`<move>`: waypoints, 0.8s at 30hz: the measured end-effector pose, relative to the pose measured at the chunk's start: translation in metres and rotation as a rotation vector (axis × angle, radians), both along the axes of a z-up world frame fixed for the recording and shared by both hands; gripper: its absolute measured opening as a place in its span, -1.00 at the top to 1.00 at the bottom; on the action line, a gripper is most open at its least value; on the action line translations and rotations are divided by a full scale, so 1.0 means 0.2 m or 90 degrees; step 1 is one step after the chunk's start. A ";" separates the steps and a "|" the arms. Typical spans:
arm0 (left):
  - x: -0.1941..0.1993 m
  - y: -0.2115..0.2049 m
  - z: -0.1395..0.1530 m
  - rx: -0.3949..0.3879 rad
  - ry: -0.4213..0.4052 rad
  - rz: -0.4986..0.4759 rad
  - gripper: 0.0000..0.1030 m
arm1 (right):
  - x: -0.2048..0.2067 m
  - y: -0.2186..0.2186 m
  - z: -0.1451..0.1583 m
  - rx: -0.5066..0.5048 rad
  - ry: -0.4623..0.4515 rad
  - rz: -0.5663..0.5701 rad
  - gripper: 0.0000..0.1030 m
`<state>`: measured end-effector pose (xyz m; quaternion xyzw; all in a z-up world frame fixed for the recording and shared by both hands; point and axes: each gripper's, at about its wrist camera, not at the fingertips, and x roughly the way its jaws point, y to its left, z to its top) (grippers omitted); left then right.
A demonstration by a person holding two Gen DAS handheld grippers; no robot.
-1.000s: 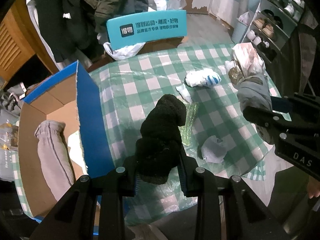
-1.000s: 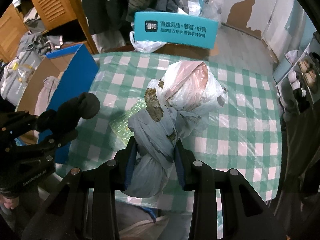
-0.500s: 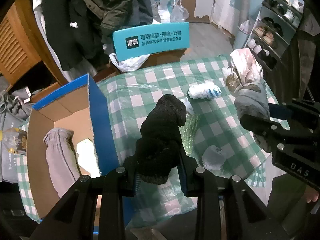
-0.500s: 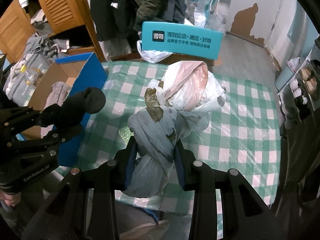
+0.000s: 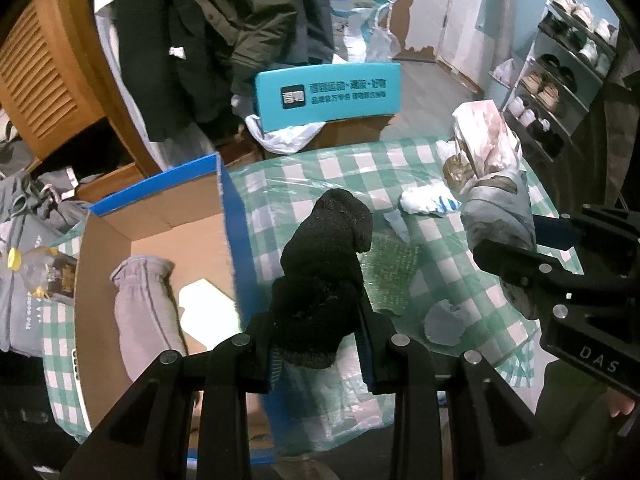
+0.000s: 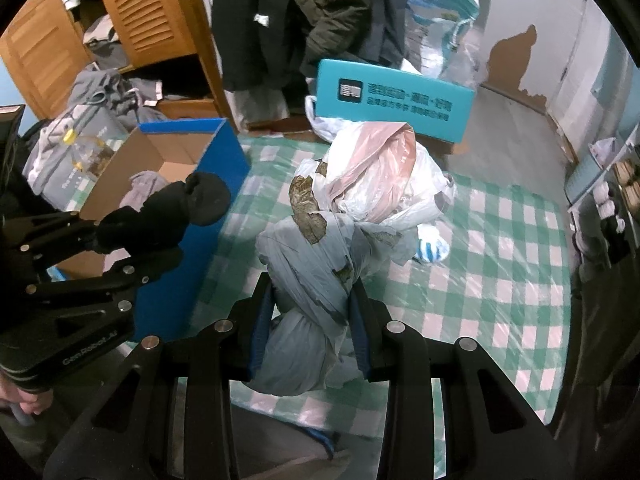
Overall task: Organize soft objects
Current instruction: 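Lower the black sock and grey cloth bundle into the box and open both tools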
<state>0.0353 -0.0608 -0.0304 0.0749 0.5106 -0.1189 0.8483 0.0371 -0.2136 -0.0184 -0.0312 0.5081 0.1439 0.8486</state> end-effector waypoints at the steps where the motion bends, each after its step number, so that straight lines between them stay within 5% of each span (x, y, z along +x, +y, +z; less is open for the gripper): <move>1: 0.00 0.01 0.00 0.001 -0.001 0.003 0.40 | 0.00 0.01 0.00 0.000 0.000 0.003 0.34; 24: -0.01 0.39 0.03 0.005 -0.022 0.089 0.40 | 0.09 0.41 0.02 0.018 0.003 0.079 0.34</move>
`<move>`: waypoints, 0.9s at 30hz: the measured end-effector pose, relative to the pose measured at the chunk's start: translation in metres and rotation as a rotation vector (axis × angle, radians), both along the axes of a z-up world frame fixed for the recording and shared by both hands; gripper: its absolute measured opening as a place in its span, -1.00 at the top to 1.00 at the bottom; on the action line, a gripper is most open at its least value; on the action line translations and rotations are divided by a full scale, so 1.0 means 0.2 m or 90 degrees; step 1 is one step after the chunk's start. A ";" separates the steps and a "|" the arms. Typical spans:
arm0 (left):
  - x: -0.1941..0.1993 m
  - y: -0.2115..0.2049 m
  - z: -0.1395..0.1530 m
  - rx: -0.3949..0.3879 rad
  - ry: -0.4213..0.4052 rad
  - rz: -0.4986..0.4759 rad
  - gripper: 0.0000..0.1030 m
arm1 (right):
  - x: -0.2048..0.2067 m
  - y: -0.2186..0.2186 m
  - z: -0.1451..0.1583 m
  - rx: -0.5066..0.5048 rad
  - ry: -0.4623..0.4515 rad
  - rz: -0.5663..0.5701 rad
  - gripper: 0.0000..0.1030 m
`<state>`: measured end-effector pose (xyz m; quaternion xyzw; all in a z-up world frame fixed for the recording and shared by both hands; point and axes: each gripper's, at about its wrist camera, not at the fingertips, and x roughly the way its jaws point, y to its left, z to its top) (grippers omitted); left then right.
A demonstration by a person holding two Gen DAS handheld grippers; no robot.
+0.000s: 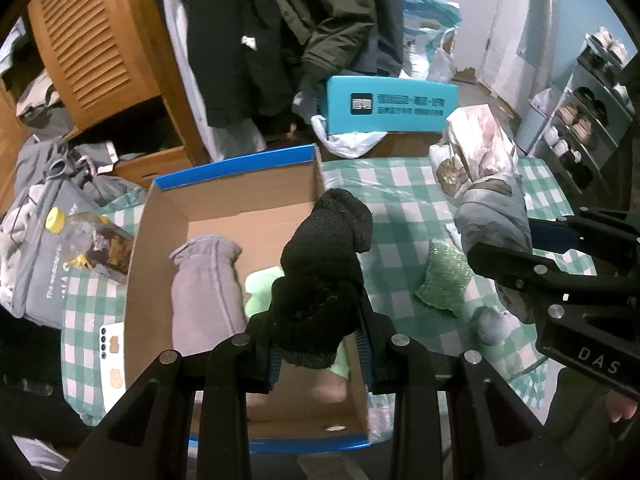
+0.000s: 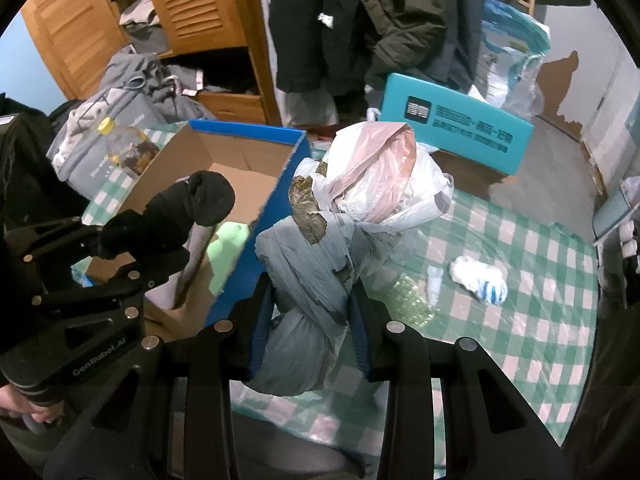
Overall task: Organize soft objects
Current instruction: 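Lower the black sock and grey cloth bundle into the box and open both tools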
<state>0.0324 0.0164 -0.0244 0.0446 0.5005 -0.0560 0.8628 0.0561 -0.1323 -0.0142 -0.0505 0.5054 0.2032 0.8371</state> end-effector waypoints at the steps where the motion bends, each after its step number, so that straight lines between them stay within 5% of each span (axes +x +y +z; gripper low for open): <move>1: 0.00 0.02 0.00 0.000 0.000 0.004 0.40 | 0.00 0.03 0.00 0.001 0.001 0.004 0.34; 27: -0.01 0.42 -0.14 0.012 0.031 0.094 0.40 | 0.10 0.48 -0.11 0.007 0.042 0.079 0.34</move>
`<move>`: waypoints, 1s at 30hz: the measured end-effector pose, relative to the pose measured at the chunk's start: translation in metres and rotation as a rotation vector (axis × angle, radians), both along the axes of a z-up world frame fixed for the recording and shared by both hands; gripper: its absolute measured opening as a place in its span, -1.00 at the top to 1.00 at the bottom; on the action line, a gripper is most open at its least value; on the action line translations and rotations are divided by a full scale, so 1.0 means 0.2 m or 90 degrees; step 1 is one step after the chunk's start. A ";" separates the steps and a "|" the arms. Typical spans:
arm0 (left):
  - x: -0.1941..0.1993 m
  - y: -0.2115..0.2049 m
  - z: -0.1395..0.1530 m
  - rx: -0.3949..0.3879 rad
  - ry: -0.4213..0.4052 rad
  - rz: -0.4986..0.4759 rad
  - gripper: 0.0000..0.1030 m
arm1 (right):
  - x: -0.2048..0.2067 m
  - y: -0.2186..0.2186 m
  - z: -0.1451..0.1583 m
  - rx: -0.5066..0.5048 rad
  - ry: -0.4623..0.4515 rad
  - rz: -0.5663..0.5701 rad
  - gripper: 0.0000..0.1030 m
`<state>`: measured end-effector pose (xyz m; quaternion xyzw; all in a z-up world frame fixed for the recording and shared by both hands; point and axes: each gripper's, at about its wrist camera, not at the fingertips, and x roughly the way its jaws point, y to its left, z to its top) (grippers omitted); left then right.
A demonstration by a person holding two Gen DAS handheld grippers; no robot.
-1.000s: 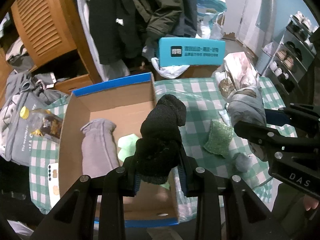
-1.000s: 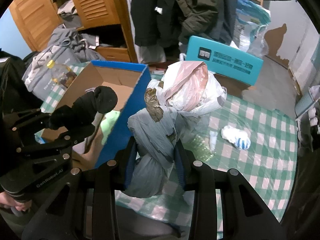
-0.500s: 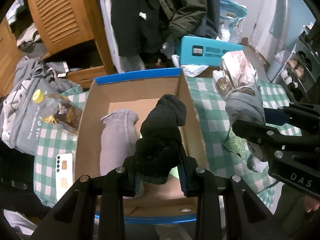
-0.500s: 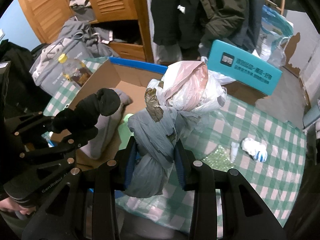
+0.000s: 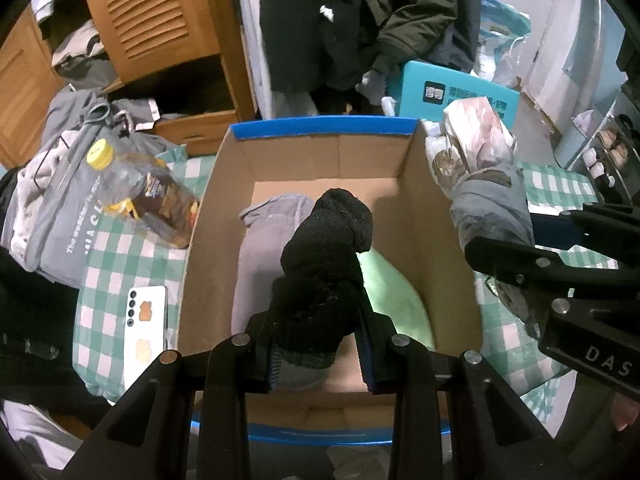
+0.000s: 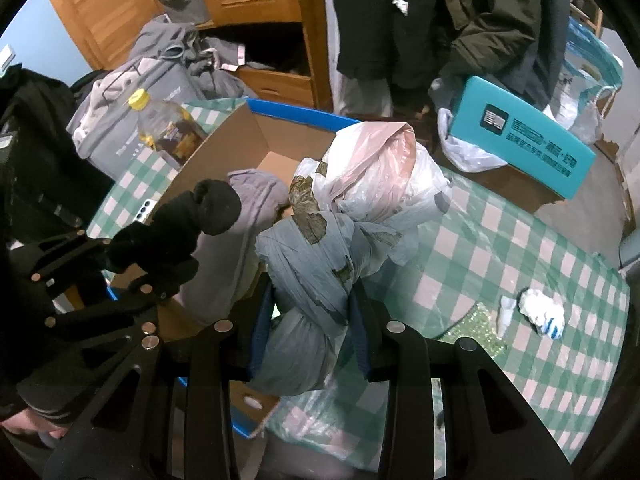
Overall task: Organize soft objects
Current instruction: 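Lower the black sock and grey cloth bundle into the box and open both tools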
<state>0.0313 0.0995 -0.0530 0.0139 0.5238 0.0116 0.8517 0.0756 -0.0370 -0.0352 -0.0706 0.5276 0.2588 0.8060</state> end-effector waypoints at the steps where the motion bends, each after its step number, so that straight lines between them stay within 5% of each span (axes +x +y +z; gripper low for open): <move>1: 0.00 0.01 -0.01 0.000 0.002 0.003 0.40 | 0.00 0.02 -0.01 -0.001 0.002 0.003 0.34; 13: 0.01 0.06 -0.06 0.006 0.024 0.019 0.36 | 0.01 0.13 -0.08 -0.002 0.030 0.020 0.30; 15: 0.01 0.07 -0.07 0.011 0.027 0.024 0.29 | 0.01 0.14 -0.09 -0.001 0.034 0.020 0.28; 19: 0.01 0.08 -0.07 0.015 0.029 0.032 0.13 | 0.02 0.14 -0.10 -0.006 0.033 0.012 -0.11; 30: 0.02 0.08 -0.06 0.027 0.018 0.038 -0.24 | 0.03 0.05 -0.05 -0.020 0.012 -0.019 -0.20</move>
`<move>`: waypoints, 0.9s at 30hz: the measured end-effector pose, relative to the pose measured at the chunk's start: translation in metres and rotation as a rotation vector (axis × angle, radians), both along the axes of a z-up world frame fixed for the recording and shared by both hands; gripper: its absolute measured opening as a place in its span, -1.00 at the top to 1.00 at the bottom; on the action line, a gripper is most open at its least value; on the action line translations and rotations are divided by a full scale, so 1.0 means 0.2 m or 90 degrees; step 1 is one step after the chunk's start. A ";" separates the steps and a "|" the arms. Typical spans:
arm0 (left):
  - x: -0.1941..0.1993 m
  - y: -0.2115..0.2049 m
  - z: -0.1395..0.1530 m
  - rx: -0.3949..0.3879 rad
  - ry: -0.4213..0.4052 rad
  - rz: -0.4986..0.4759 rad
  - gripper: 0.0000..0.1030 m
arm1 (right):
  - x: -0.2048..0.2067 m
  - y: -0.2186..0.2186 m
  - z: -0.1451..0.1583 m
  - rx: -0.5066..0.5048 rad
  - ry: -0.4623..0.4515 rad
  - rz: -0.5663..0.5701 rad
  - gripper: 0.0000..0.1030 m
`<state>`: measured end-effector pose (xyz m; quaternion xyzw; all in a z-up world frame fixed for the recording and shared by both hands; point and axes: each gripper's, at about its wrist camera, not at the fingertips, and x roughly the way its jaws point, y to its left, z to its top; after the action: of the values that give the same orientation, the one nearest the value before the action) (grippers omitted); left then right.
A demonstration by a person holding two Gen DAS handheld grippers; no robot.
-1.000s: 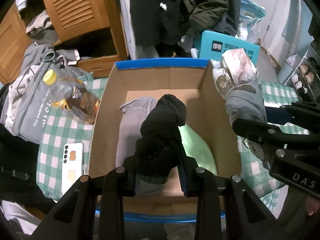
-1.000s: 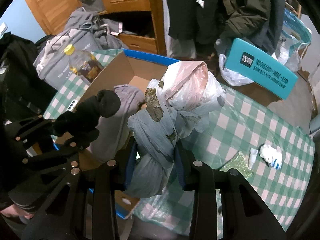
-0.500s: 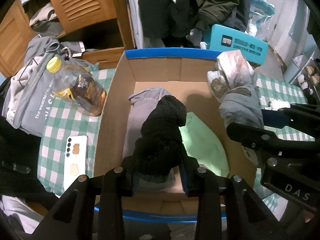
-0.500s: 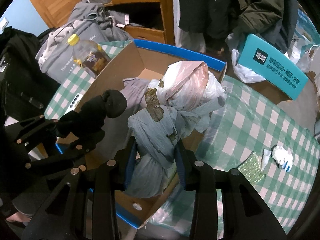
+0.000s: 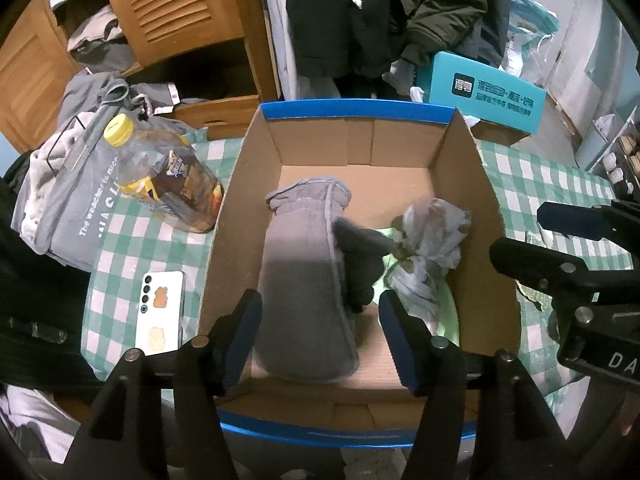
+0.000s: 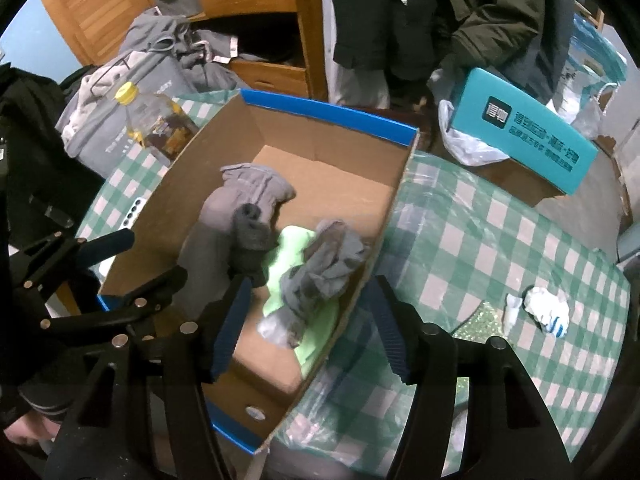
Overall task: Organize soft objects
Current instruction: 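Lower the black sock and grey cloth bundle into the box and open both tools, then withdraw both tools from the box toward the grey sock and green scrubber pad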
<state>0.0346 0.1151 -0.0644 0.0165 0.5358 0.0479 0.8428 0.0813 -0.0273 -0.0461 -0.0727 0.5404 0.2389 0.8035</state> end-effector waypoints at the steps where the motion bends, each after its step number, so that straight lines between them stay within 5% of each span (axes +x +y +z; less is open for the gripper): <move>1: 0.00 -0.01 0.00 0.002 0.000 -0.002 -0.26 | 0.00 -0.01 0.00 -0.001 0.000 -0.002 -0.20; 27: 0.00 -0.25 0.05 0.028 -0.007 -0.066 -0.48 | -0.04 -0.25 0.02 -0.015 -0.014 -0.036 -0.23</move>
<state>0.0356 0.0641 -0.0549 0.0630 0.5282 0.0158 0.8466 0.0743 -0.0777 -0.0430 -0.0692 0.5363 0.2092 0.8148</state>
